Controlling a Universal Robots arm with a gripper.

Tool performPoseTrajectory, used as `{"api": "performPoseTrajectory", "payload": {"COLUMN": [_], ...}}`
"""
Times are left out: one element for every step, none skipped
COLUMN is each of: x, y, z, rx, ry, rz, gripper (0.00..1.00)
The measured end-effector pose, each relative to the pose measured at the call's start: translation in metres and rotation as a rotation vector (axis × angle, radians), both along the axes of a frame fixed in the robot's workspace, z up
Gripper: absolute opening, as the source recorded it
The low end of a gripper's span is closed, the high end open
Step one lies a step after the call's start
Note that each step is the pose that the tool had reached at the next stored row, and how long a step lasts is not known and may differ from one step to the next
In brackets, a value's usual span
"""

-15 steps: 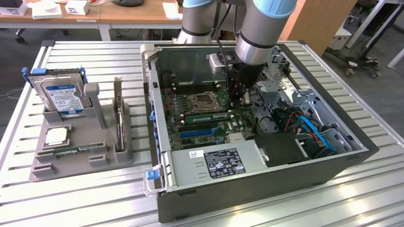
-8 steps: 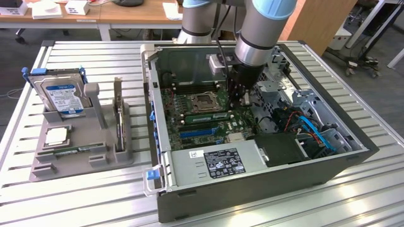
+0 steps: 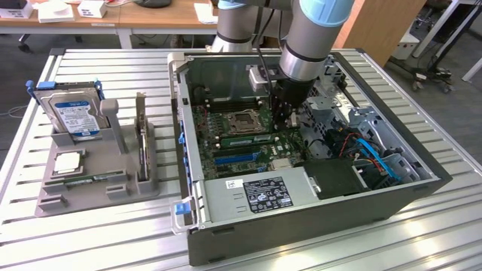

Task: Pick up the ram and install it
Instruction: 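Press down the ram until it locks into place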

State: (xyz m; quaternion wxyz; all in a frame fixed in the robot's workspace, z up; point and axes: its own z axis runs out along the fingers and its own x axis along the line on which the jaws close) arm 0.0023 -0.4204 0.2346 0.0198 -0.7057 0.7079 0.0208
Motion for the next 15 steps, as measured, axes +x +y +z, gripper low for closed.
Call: {"api": "performPoseTrajectory", "payload": {"x": [0.0, 0.0, 0.0, 0.0, 0.0, 0.0, 0.0, 0.0, 0.0, 0.0, 0.0, 0.0, 0.0, 0.0, 0.0], "y": [0.0, 0.0001, 0.0001, 0.0, 0.0, 0.0, 0.0, 0.0, 0.0, 0.0, 0.0001, 0.0001, 0.0001, 0.0, 0.0], "z": [-0.0002, -0.001, -0.0017, -0.0023, -0.0029, -0.0032, -0.0032, -0.0032, -0.0032, -0.0032, -0.0036, -0.0043, -0.0048, -0.005, -0.005], "rx": [0.0002, 0.0007, 0.0006, 0.0003, 0.0003, 0.0002, 0.0001, 0.0, 0.0, 0.0001, 0.0004, 0.0007, 0.0005, 0.0002, 0.0001], "ry": [-0.0001, -0.0002, -0.0001, 0.0, -0.0001, -0.0001, 0.0, 0.0, 0.0, 0.0, -0.0001, -0.0002, -0.0001, 0.0, 0.0], "rz": [0.0, 0.0, 0.0, 0.0, 0.0, 0.0, 0.0, 0.0, 0.0, 0.0, 0.0, 0.0, 0.0, 0.0, 0.0], "gripper": [0.09, 0.09, 0.09, 0.09, 0.09, 0.09, 0.09, 0.09, 0.09, 0.09, 0.09, 0.09, 0.09, 0.09, 0.09]}}
